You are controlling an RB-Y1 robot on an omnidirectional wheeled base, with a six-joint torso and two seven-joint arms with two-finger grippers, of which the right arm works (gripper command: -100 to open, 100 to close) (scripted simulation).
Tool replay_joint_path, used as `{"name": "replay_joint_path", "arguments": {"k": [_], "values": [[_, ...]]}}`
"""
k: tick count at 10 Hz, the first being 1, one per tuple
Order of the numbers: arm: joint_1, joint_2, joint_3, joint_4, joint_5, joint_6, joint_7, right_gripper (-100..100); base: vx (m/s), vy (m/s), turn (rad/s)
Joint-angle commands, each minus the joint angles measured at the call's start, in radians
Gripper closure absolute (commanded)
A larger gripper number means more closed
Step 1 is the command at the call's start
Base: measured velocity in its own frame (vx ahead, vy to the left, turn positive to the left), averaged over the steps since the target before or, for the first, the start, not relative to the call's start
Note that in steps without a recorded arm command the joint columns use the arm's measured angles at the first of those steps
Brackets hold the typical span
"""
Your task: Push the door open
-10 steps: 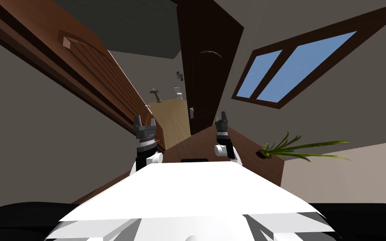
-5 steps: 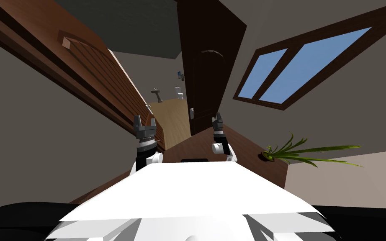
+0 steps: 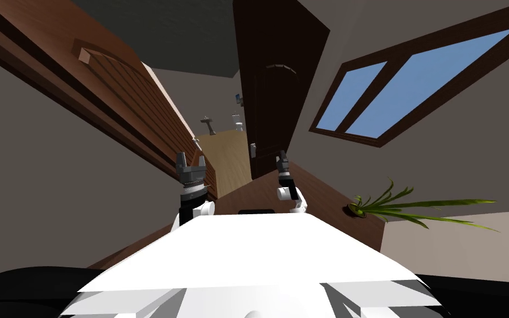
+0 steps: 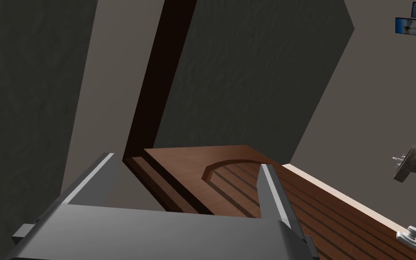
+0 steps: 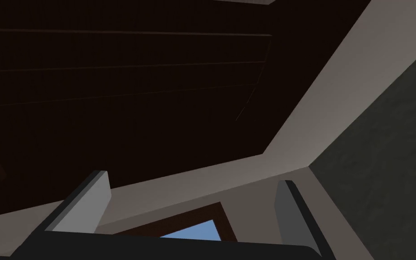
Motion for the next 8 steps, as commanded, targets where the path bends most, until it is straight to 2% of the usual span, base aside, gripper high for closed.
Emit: {"name": "replay_joint_path", "arguments": {"k": [1, 2, 3, 4, 5, 6, 7, 8], "values": [[-0.034, -0.001, 0.005, 0.05, 0.002, 0.006, -0.006, -100, 0.045, -0.034, 0.051], [-0.034, -0.001, 0.005, 0.061, 0.002, 0.006, -0.006, -100, 0.044, -0.028, 0.035], [-0.067, -0.003, 0.008, 0.099, 0.002, 0.005, -0.011, -100, 0.053, -0.041, 0.051], [-0.067, -0.003, 0.008, 0.117, 0.002, 0.005, -0.011, -100, 0.042, -0.043, 0.037], [-0.1, -0.004, 0.011, 0.15, 0.003, 0.003, -0.017, -100, 0.052, -0.054, 0.057], [-0.1, -0.004, 0.011, 0.175, 0.003, 0.003, -0.017, -100, 0.045, -0.042, 0.035], [-0.134, -0.006, 0.014, 0.215, 0.004, 0.002, -0.023, -100, 0.042, -0.036, 0.05], [-0.134, -0.006, 0.014, 0.233, 0.004, 0.002, -0.023, -100, 0.038, -0.032, 0.033]]}}
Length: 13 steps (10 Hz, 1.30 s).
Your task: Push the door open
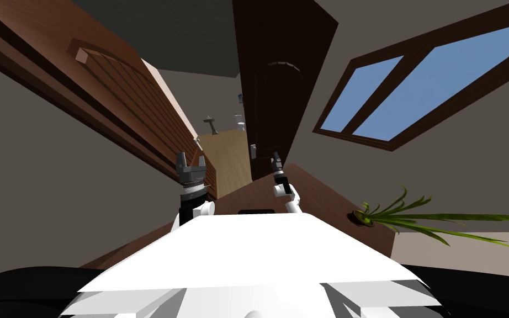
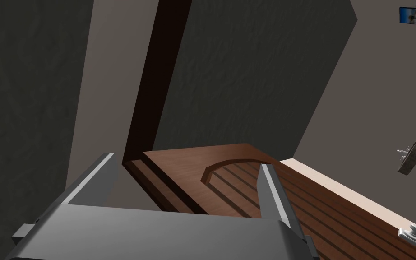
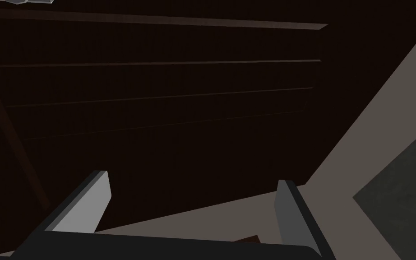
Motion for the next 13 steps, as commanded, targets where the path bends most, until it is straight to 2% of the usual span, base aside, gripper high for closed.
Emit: {"name": "replay_joint_path", "arguments": {"k": [1, 2, 3, 4, 5, 6, 7, 8, 10, 11, 12, 13], "values": [[-0.036, 0.001, 0.005, 0.05, 0.002, -0.002, -0.005, -100, 0.039, -0.037, 0.062], [-0.036, 0.001, 0.005, 0.074, 0.002, -0.002, -0.005, -100, 0.041, -0.04, 0.031], [-0.07, 0.001, 0.008, 0.106, 0.002, -0.004, -0.011, -100, 0.057, -0.046, 0.051], [-0.07, 0.001, 0.008, 0.132, 0.002, -0.004, -0.011, -100, 0.046, -0.04, 0.039], [-0.104, 0.002, 0.011, 0.173, 0.003, -0.005, -0.017, -100, 0.043, -0.048, 0.057], [-0.104, 0.002, 0.011, 0.19, 0.003, -0.005, -0.017, -100, 0.037, -0.044, 0.032], [-0.137, 0.003, 0.014, 0.234, 0.004, -0.006, -0.023, -100, 0.042, -0.042, 0.051], [-0.137, 0.003, 0.014, 0.247, 0.004, -0.006, -0.023, -100, 0.043, -0.043, 0.035], [-0.202, 0.006, 0.019, 0.329, 0.005, -0.009, -0.034, -100, 0.056, -0.055, 0.071], [-0.202, 0.006, 0.019, 0.355, 0.005, -0.009, -0.034, -100, 0.052, -0.055, 0.038], [-0.202, 0.006, 0.019, 0.359, 0.005, -0.009, -0.034, -100, 0.026, -0.022, -0.011], [-0.232, 0.009, 0.022, 0.396, 0.006, -0.01, -0.04, -100, 0.032, -0.029, 0.049]]}}
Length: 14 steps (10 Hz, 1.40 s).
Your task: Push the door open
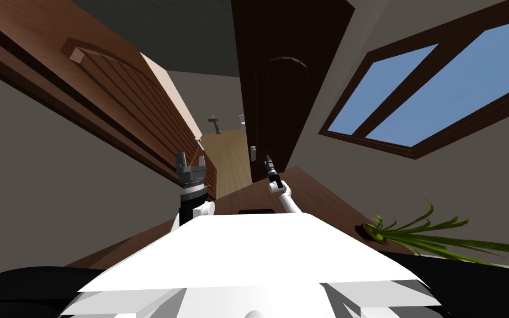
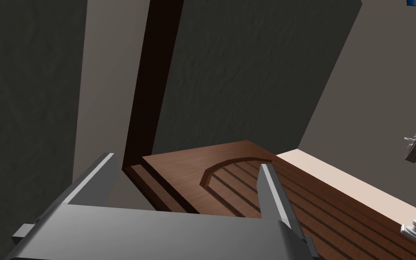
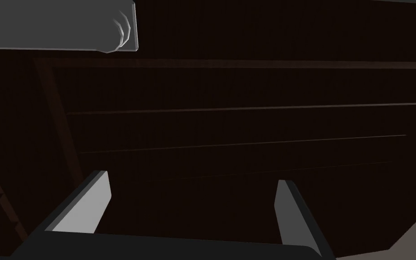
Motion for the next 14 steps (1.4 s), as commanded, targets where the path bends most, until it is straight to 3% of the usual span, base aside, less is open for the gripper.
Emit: {"name": "replay_joint_path", "arguments": {"k": [1, 2, 3, 4, 5, 6, 7, 8, 9, 11, 12, 14], "values": [[-0.017, 0.003, 0.001, 0.04, 0.0, -0.003, -0.002, -100, 0.032, -0.032, 0.035], [-0.047, 0.005, 0.003, 0.083, 0.001, -0.005, -0.008, -100, 0.036, -0.039, 0.047], [-0.047, 0.005, 0.003, 0.093, 0.001, -0.005, -0.008, -100, 0.038, -0.037, 0.03], [-0.077, 0.008, 0.006, 0.136, 0.002, -0.006, -0.013, -100, 0.046, -0.049, 0.051], [-0.077, 0.008, 0.006, 0.144, 0.002, -0.006, -0.013, -100, 0.038, -0.039, 0.032], [-0.105, 0.012, 0.008, 0.172, 0.002, -0.007, -0.018, -100, 0.044, -0.037, 0.049], [-0.105, 0.012, 0.008, 0.192, 0.002, -0.007, -0.018, -100, 0.042, -0.034, 0.024], [-0.132, 0.015, 0.011, 0.222, 0.003, -0.008, -0.023, -100, 0.048, -0.04, 0.037], [-0.132, 0.015, 0.011, 0.24, 0.003, -0.008, -0.023, -100, 0.039, -0.034, 0.03], [-0.181, 0.023, 0.015, 0.313, 0.004, -0.009, -0.031, -100, 0.043, -0.048, 0.055], [-0.181, 0.023, 0.015, 0.323, 0.004, -0.009, -0.031, -100, 0.036, -0.043, 0.026], [-0.223, 0.032, 0.019, 0.394, 0.004, -0.011, -0.039, -100, 0.047, -0.046, 0.044]]}}
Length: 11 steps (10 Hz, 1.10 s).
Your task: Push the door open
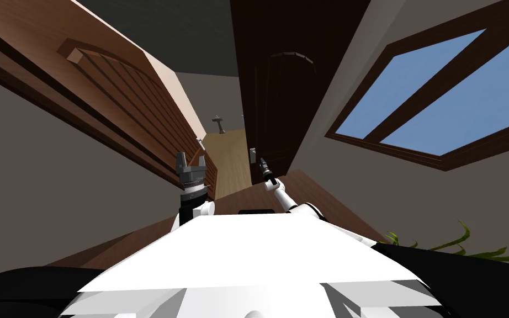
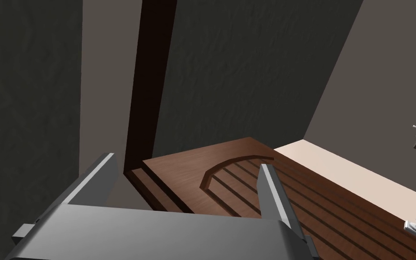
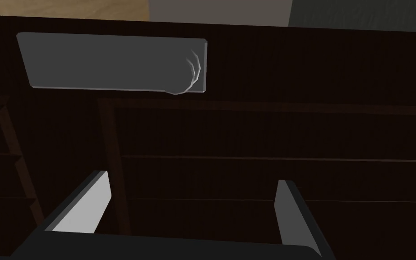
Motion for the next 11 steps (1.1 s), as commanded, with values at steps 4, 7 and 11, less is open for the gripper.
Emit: {"name": "replay_joint_path", "arguments": {"k": [4, 7, 11], "values": [[-0.074, 0.016, 0.007, 0.128, 0.001, -0.003, -0.014, -100, 0.045, -0.048, 0.042], [-0.081, -0.013, 0.004, 0.143, 0.0, -0.007, -0.015, -100, 0.059, 0.001, 0.023], [-0.081, -0.037, -0.002, 0.147, -0.002, -0.009, -0.013, -100, 0.176, 0.056, 0.018]]}}
